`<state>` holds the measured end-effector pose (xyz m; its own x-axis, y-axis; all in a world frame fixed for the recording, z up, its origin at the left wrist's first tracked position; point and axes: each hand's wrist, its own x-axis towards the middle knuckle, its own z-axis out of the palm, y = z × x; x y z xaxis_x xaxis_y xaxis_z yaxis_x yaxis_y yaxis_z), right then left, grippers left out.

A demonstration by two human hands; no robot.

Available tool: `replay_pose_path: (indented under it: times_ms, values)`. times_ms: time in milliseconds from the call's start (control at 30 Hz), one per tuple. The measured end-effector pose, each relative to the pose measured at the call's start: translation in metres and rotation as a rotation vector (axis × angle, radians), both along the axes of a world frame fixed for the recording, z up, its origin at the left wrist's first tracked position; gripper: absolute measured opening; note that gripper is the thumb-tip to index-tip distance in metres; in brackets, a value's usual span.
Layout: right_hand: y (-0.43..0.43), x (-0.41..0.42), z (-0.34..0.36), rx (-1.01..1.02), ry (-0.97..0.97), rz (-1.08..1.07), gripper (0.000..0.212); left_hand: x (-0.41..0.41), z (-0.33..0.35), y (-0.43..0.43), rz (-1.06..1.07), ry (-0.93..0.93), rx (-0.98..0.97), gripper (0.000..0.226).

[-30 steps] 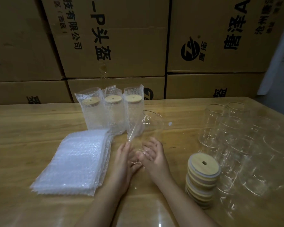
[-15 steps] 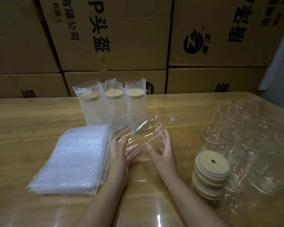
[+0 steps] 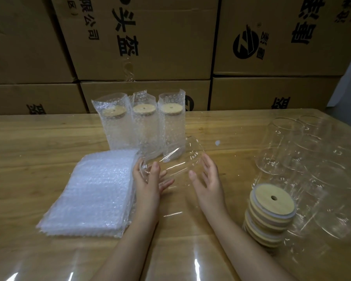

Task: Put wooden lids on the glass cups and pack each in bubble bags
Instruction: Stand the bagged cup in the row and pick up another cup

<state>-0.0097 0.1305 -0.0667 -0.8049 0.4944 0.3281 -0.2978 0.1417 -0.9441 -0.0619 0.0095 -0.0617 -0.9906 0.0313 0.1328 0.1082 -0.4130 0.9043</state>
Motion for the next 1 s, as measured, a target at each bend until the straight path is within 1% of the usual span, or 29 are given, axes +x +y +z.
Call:
replay_pose_path:
  times_ms: [167,333,433,500,600,733,767,867,900,933,1000]
  values:
    - [0.001,0.001,-0.002,0.02,0.024,0.0,0.054,-0.001,-0.001,-0.004,0.004,0.055,-0.063,0.066]
    - [0.001,0.002,0.0,0.068,0.033,-0.014,0.049,-0.007,-0.001,-0.01,-0.016,0.083,-0.115,0.074]
    - [0.001,0.004,0.002,0.031,0.011,0.002,0.042,-0.007,0.0,-0.011,-0.012,0.053,-0.15,0.083]
    - [0.001,0.005,0.003,0.02,-0.001,-0.001,0.047,-0.007,0.001,-0.013,-0.006,0.04,-0.163,0.085]
    - [0.001,0.005,0.005,0.015,-0.01,0.011,0.055,-0.006,0.004,-0.016,-0.014,0.03,-0.162,0.077]
    - [0.002,0.004,0.005,-0.045,-0.038,0.04,0.068,-0.006,0.008,-0.017,-0.063,0.0,-0.154,0.06]
    - [0.002,0.004,0.006,-0.05,-0.049,0.051,0.067,-0.006,0.008,-0.017,-0.067,-0.015,-0.136,0.059]
    - [0.0,0.005,0.007,-0.038,-0.081,0.086,0.052,-0.008,0.01,-0.017,-0.054,-0.045,-0.073,0.056]
    - [-0.001,0.005,0.007,-0.037,-0.088,0.092,0.051,-0.009,0.01,-0.018,-0.051,-0.052,-0.057,0.054]
    - [-0.001,0.005,0.006,-0.034,-0.089,0.095,0.053,-0.009,0.01,-0.018,-0.046,-0.058,-0.046,0.052]
    - [0.0,0.004,0.004,-0.023,-0.079,0.081,0.061,-0.01,0.01,-0.019,-0.036,-0.06,-0.035,0.057]
